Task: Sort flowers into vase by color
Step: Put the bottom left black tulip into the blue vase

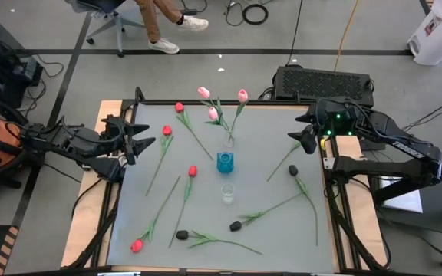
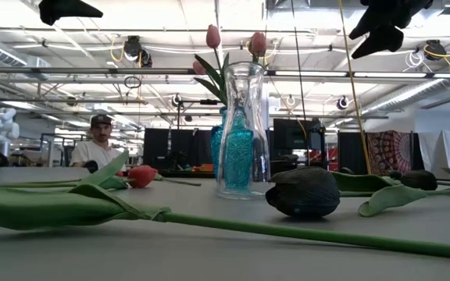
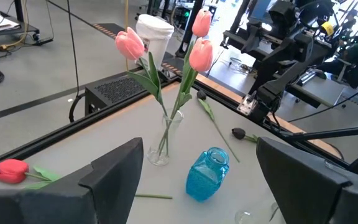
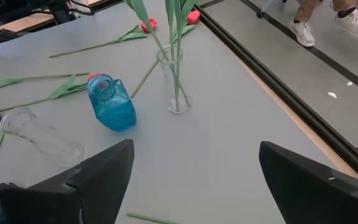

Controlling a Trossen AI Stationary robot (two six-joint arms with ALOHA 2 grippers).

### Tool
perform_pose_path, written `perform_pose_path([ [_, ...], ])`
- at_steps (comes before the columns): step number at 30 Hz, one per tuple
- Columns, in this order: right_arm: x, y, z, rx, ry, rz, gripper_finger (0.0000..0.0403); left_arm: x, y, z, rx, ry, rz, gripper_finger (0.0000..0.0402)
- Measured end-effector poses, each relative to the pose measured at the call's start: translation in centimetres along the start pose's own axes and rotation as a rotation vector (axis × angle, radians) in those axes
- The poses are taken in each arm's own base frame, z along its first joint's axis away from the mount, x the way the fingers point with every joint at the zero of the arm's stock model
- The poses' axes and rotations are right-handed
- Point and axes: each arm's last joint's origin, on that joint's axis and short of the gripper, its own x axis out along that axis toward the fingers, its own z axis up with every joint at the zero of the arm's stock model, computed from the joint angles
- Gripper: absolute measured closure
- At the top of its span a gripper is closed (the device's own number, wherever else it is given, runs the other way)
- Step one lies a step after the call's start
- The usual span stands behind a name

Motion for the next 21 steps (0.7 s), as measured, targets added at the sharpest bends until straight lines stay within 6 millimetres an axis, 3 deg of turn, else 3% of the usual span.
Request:
perform_pose_path([
  [21,-0.01,0.07,0.37,-0.042,-0.038,0.008,0.0064,0.00,0.00,-0.01,0.000,0.000,0.000,0.0082],
])
